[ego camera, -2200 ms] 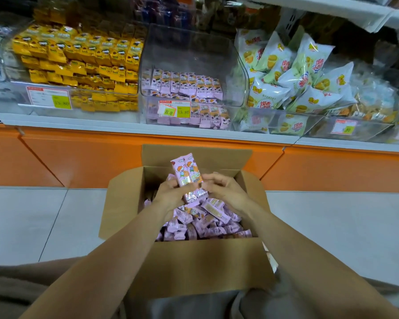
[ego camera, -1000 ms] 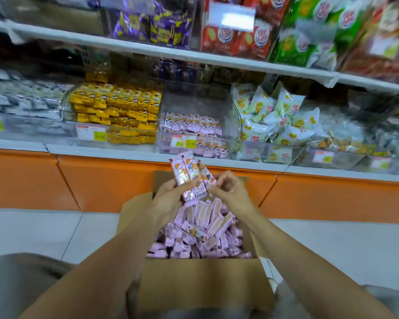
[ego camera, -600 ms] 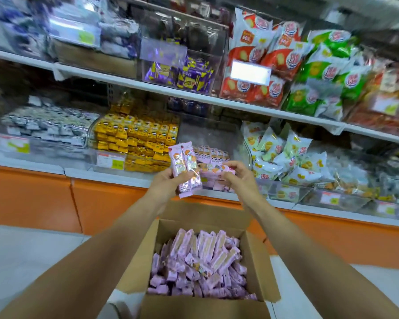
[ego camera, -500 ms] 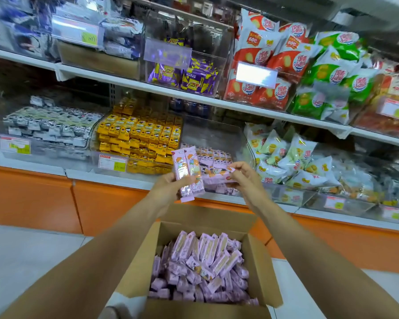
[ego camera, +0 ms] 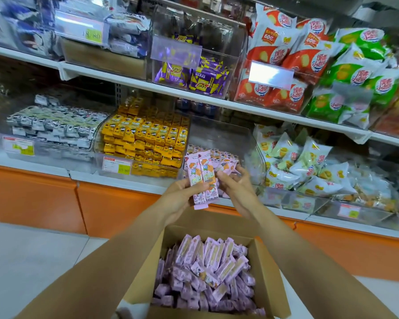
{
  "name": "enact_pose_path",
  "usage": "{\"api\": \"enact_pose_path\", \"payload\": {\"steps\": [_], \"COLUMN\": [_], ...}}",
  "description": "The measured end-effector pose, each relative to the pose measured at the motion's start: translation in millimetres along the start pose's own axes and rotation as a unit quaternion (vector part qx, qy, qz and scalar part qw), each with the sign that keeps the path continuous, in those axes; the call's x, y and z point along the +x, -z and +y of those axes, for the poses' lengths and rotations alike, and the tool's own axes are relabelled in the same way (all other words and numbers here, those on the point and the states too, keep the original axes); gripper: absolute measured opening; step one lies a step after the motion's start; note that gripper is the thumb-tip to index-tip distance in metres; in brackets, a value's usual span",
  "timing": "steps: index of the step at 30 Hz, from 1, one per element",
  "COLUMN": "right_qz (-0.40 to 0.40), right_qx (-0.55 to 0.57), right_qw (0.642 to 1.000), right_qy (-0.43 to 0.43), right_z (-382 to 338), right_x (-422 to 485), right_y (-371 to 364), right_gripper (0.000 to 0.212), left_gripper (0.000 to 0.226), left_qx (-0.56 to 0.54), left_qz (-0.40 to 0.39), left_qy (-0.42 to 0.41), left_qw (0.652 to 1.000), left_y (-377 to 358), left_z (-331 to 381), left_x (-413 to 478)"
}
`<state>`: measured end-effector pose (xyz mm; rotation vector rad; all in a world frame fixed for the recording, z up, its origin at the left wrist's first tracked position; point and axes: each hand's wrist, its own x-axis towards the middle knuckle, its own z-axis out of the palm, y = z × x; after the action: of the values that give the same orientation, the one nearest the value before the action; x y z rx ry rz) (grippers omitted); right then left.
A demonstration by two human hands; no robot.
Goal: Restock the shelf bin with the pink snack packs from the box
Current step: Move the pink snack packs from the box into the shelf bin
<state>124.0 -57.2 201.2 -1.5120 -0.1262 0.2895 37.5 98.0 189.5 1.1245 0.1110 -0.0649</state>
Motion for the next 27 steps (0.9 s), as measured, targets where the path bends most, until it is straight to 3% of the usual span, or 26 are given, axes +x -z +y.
{"api": "enact_pose_path", "payload": {"steps": [4, 8, 12, 15, 17, 21, 24, 27], "right_qz": [-0.055, -0.053, 0.021, 0.022, 0.048, 0.101, 0.055, -0.012], "right_qx": [0.011, -0.026, -0.061, -0.106, -0.134, -0.196, -0.228, -0.256], "right_qw": [0.998, 0.998, 0.998, 0.993, 0.989, 0.975, 0.971, 0.966], "right_qy": [-0.013, 0.015, -0.004, -0.039, -0.039, -0.027, -0.041, -0.039], "right_z": [-12, -41, -43, -27, -17, 4, 22, 40], "right_x": [13, 48, 100, 134, 162, 213, 227, 233], "right_y": [-6, -17, -28, -42, -50, -59, -67, -70], "right_gripper": [0.017, 0.007, 0.035, 0.009, 0.015, 0.009, 0.007, 0.033], "left_gripper": [0.03, 0.025, 0.019, 0.023, 0.028, 0.027, 0.022, 0.023], "left_qx": [0.037, 0.069, 0.087, 0.114, 0.133, 0.147, 0.153, 0.15], "left_qz": [0.021, 0.051, 0.11, 0.13, 0.141, 0.129, 0.124, 0.119], "left_qy": [-0.017, -0.041, -0.065, -0.071, -0.078, -0.083, -0.08, -0.083], "left_qw": [0.999, 0.995, 0.988, 0.982, 0.978, 0.977, 0.977, 0.978], "left_y": [7, 17, 40, 54, 61, 71, 73, 74], "left_z": [24, 54, 64, 61, 60, 62, 63, 63], "left_x": [10, 29, 48, 60, 67, 73, 75, 76]}}
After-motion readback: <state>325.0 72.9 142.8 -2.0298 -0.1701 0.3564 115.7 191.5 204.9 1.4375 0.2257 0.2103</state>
